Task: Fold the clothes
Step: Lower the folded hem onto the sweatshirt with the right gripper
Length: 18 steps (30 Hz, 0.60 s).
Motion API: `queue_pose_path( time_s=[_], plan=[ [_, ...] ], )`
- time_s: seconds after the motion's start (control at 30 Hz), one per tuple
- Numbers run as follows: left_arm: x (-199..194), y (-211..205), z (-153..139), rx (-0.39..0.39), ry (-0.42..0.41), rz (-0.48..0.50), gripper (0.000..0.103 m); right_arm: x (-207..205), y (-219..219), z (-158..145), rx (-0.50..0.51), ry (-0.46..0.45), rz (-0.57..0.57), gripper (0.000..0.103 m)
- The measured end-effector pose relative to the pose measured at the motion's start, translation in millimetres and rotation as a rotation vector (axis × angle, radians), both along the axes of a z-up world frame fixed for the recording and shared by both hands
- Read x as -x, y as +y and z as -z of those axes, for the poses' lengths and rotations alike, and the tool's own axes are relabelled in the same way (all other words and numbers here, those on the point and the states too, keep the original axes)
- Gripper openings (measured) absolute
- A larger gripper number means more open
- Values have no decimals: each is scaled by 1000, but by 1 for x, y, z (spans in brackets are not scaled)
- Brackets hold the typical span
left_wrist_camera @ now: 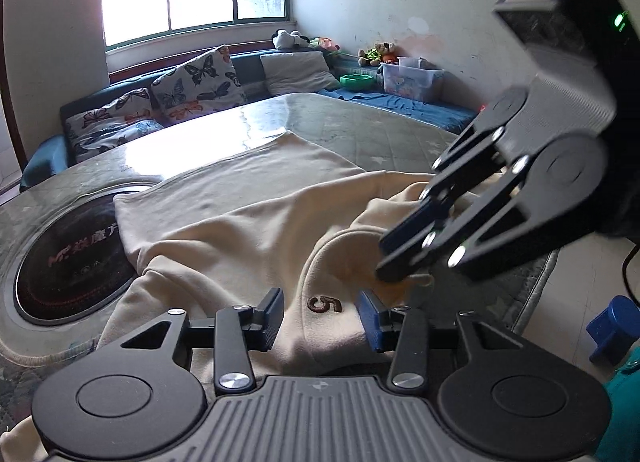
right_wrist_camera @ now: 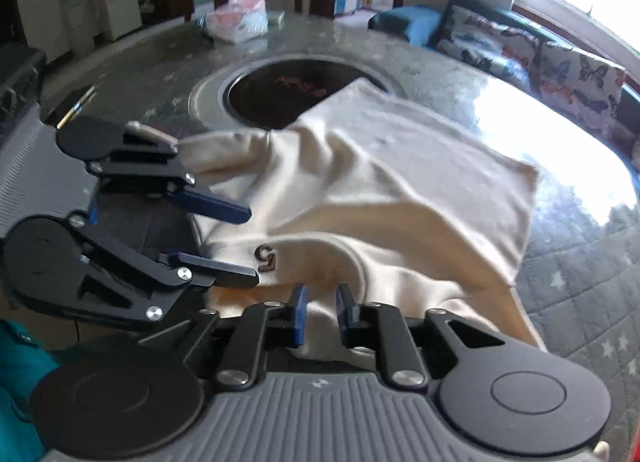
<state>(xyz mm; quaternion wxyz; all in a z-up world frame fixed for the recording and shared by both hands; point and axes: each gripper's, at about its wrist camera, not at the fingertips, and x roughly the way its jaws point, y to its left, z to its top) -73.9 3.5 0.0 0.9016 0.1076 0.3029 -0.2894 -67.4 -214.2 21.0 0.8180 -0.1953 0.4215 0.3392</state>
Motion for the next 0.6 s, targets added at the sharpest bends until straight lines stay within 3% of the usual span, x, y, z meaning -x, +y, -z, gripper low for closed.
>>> queue_pose_path(
  time_s=[0.17, 0.27, 0.37, 0.43, 0.5, 0.6],
  plan=[
    [4, -6, 2, -21, -5, 31, 46, 0, 0, 15, 39, 13, 11, 13],
    [5, -7, 3, -30, -7, 36, 46, 7, -5, 11, 50, -15, 9, 5],
    [6, -6, 2, -32, -11, 37, 45, 12, -11, 2, 45, -39, 5, 4],
    [7, -5, 2, -33, -14, 38, 36, 15, -14, -3, 41, -51, 1, 4],
    [8, -4, 1, -34, -17, 39, 16, 19, -17, -8, 38, -58, -6, 4],
    [10, -3, 1, -35, -22, 40, 9, 24, -24, -16, 29, -69, -24, 4]
  ],
)
